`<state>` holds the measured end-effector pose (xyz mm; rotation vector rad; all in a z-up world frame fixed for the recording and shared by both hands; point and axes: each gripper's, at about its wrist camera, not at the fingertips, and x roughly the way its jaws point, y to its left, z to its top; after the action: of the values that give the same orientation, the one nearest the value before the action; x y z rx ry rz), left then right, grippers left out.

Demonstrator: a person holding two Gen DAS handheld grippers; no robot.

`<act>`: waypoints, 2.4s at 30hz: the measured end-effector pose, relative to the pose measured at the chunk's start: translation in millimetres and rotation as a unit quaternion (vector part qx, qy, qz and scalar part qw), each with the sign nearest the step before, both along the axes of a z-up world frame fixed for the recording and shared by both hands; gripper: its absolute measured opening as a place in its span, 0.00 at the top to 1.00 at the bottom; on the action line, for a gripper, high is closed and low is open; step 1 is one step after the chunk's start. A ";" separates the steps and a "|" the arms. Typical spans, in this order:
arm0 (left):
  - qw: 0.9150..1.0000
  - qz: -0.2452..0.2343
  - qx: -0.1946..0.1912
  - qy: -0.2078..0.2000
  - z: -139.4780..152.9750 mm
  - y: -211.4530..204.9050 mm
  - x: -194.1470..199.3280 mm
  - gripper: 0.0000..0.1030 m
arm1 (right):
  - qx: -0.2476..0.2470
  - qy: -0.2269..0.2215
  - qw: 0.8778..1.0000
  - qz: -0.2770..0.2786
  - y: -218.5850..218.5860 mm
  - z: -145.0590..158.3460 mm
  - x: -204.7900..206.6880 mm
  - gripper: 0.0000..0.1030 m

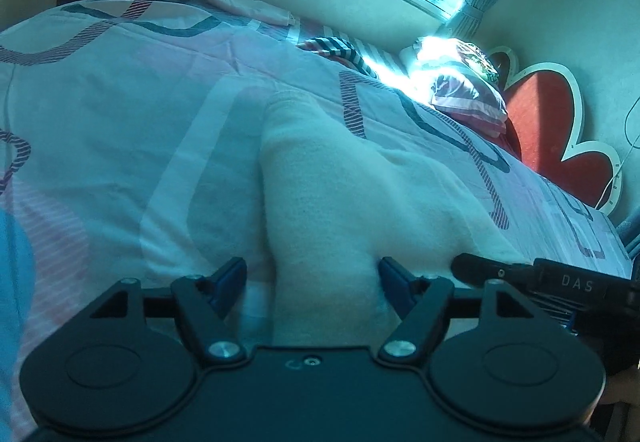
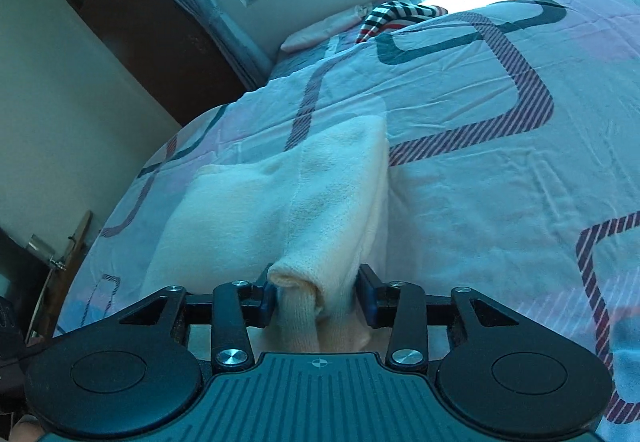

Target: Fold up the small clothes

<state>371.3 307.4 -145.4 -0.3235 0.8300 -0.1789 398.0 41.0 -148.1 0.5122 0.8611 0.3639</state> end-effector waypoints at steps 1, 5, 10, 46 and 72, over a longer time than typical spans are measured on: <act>1.000 0.000 0.003 0.000 2.3 0.8 -1.4 0.30 | -0.001 0.001 1.000 -0.003 -0.7 1.9 -0.5 0.53; 1.000 0.011 0.013 -0.006 14.8 5.1 -18.8 0.31 | -0.026 -0.024 0.999 -0.012 0.3 23.7 -13.1 0.54; 0.999 0.021 0.026 -0.002 19.1 6.5 -53.7 0.31 | -0.041 -0.032 0.999 0.011 -1.6 39.1 -42.3 0.53; 0.993 -0.004 0.117 0.026 3.8 -36.3 -92.4 0.21 | -0.169 -0.012 0.985 0.013 17.1 8.7 -117.4 0.83; 0.979 0.045 0.192 0.049 28.8 -37.3 -59.2 0.01 | -0.162 -0.058 0.985 0.018 23.6 53.1 -79.3 0.79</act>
<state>312.1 270.0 -116.6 -0.0062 0.9247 0.0841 318.7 64.6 -95.0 0.1720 0.7971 0.2759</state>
